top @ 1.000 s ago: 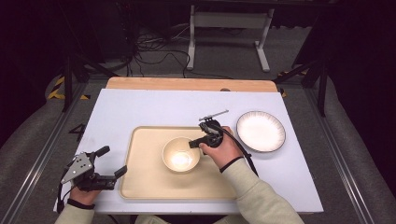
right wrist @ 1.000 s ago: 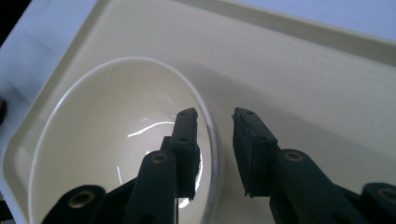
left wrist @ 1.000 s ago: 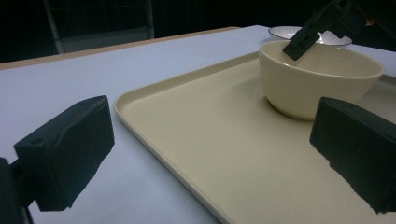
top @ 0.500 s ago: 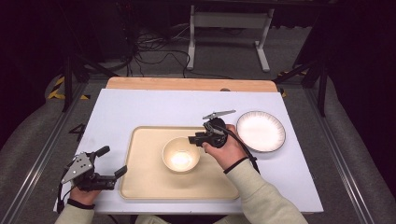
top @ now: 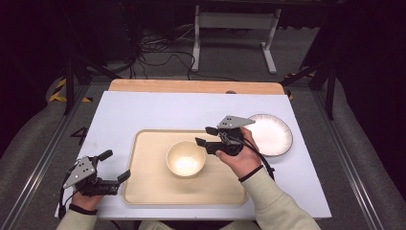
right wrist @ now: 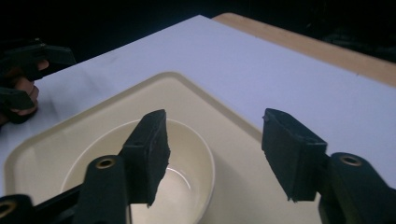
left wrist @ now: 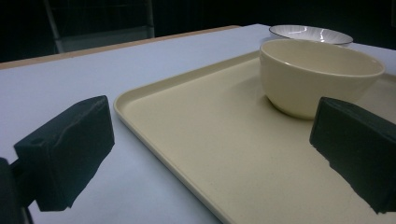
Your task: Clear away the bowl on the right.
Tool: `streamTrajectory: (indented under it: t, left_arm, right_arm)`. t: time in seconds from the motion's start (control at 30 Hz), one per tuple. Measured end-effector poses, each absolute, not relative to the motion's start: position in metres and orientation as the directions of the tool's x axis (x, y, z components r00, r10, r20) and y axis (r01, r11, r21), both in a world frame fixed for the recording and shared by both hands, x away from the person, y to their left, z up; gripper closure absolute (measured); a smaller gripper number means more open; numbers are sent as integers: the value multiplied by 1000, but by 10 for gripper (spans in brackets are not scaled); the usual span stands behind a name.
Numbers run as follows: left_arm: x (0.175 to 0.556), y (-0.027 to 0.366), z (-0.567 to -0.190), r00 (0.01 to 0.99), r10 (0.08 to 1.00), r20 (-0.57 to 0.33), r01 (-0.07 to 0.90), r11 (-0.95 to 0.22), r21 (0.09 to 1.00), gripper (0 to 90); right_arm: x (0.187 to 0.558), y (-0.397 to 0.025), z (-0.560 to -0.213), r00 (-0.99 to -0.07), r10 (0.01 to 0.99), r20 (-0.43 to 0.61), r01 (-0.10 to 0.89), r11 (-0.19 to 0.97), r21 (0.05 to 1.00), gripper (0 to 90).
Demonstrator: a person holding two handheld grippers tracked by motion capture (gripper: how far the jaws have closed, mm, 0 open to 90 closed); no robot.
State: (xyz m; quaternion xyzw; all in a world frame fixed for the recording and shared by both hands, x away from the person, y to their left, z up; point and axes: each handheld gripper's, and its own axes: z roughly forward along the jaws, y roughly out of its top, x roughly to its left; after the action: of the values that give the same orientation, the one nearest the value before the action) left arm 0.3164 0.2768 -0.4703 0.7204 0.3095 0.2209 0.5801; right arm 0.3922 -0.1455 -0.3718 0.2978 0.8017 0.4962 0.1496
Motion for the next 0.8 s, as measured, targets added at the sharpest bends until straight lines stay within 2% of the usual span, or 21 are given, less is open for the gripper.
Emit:
streamTrajectory:
  t: [0.27,0.53,0.8]
  left_arm:
    - [316,277,-470,711,702,-41,192,-137,972,4]
    - [317,277,-470,710,703,-41,191,-137,972,5]
    - [317,277,-470,710,703,-41,192,-137,972,5]
  right_arm:
    - [385,-158,-374,-815,574,-77,178,374,910,272]
    - [377,-166,-372,-833,549,-70,103,278,955,134]
    - [373,-176,-374,-852,522,-27,107,223,969,78]
